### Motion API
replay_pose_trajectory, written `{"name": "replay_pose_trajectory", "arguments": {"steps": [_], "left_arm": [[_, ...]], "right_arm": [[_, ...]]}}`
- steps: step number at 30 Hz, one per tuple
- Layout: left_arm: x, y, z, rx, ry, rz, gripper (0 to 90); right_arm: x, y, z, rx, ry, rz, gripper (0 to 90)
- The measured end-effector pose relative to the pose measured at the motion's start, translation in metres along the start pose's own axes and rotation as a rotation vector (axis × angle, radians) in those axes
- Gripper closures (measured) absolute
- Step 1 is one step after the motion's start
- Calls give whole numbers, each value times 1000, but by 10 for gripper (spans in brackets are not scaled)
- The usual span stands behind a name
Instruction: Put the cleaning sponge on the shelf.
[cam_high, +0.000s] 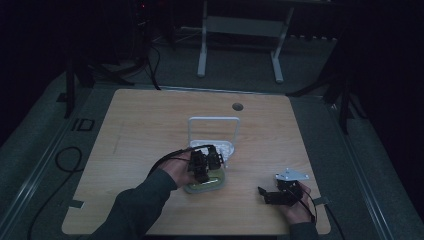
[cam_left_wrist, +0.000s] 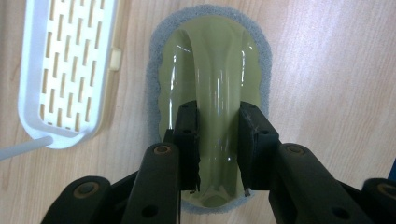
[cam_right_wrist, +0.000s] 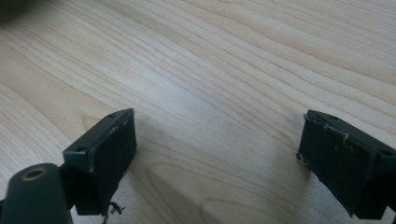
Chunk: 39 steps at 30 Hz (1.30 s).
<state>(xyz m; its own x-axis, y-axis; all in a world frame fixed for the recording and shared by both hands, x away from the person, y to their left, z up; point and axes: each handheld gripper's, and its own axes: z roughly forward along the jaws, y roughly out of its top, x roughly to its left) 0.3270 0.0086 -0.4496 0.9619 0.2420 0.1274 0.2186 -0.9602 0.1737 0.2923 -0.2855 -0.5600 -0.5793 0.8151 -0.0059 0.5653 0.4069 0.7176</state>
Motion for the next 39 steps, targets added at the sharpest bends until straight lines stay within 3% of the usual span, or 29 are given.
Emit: {"name": "replay_pose_trajectory", "arguments": {"steps": [6, 16, 39], "left_arm": [[2, 0, -1, -5, 24, 19, 716], [7, 2, -4, -37, 76, 90, 717], [19, 6, 0, -59, 150, 126, 717]], "right_arm": [[0, 0, 0, 0, 0, 0, 109], [0, 0, 0, 1, 1, -1, 109], [0, 0, 0, 0, 0, 0, 109]]}}
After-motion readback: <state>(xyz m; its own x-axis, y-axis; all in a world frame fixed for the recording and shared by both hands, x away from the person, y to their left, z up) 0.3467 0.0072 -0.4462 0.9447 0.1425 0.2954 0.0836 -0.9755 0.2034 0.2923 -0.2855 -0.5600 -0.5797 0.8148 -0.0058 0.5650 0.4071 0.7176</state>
